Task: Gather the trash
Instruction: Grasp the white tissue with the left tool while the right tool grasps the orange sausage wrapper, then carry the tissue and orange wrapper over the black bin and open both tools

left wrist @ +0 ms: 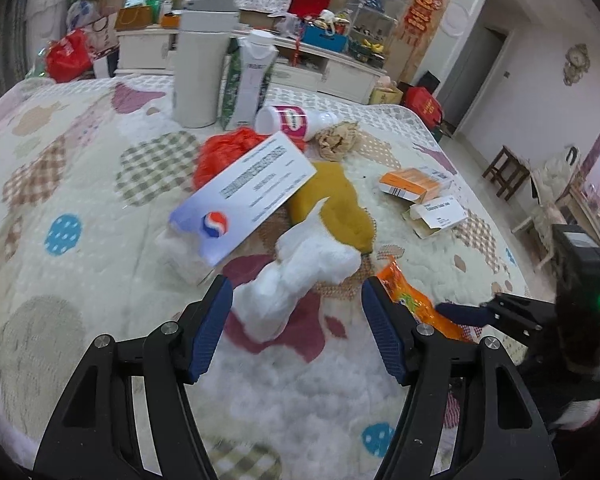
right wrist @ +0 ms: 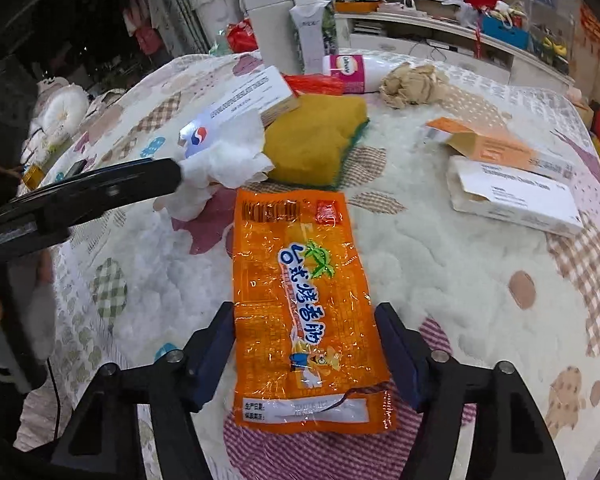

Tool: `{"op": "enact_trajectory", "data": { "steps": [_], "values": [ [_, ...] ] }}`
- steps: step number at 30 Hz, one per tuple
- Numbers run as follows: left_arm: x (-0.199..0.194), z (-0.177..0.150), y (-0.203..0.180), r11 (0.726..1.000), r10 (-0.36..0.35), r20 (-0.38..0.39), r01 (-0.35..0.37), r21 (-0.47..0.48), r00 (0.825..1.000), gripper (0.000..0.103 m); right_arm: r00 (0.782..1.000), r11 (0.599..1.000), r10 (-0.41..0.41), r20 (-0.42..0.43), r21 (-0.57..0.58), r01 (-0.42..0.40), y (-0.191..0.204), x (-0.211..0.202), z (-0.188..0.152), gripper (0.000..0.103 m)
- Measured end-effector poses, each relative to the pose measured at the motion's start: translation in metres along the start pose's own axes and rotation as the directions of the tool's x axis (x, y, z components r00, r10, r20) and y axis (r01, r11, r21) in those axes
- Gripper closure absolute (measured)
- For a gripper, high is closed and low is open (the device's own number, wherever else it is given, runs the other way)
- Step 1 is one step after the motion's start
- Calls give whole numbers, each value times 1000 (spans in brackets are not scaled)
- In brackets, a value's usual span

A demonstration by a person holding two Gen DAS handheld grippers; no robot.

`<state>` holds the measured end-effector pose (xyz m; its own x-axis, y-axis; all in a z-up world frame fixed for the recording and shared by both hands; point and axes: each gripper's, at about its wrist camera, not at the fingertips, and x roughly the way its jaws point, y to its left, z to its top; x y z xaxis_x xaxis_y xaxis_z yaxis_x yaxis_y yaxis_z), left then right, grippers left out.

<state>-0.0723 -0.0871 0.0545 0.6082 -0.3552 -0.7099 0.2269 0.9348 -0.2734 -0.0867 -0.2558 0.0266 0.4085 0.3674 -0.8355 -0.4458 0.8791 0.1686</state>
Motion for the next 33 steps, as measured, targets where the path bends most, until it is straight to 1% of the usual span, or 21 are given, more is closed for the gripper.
{"op": "enact_trajectory", "data": {
  "steps": [5,6,7,8,9,12,16,19,22,27,33],
  "values": [
    [21,1,-9,999,19,-16,-18,36,1000,38,999,1000,-20,40,23,20,-6,-21,-11,38],
    [24,1,-8,999,19,-24,-18,32,1000,46,998,999,-20,52,32,19,-9,-27,-14,38],
    [24,-1,-8,999,36,-22,-35,26,999,53,998,999,-22,58,38,20,-9,-29,-14,38],
    [24,-2,-8,998,51,-18,-51,26,999,67,997,999,-26,68,48,23,-12,-35,-17,38],
    [21,-2,-7,998,60,-17,-60,23,998,70,997,998,-29,73,54,25,-13,-35,-18,38],
    [14,-7,-6,1000,6,-32,-6,-9,999,74,995,996,-39,94,80,32,-19,-46,-24,38],
    [2,-13,-21,1000,-16,-26,17,16,1000,76,992,993,-54,110,108,42,-28,-56,-32,38],
    [-6,-16,-37,998,-51,-17,51,28,999,76,990,991,-77,119,119,63,-33,-67,-41,38],
    [-10,-19,-60,995,-84,-16,85,60,996,76,985,987,-110,130,128,93,-39,-80,-50,38],
    [-6,-22,-103,987,-107,-17,109,121,994,76,977,976,-157,146,172,131,-61,-101,-64,38],
    [4,-23,-141,976,-128,-28,131,175,991,76,967,955,-208,147,246,168,-91,-120,-84,38]
  ]
}}
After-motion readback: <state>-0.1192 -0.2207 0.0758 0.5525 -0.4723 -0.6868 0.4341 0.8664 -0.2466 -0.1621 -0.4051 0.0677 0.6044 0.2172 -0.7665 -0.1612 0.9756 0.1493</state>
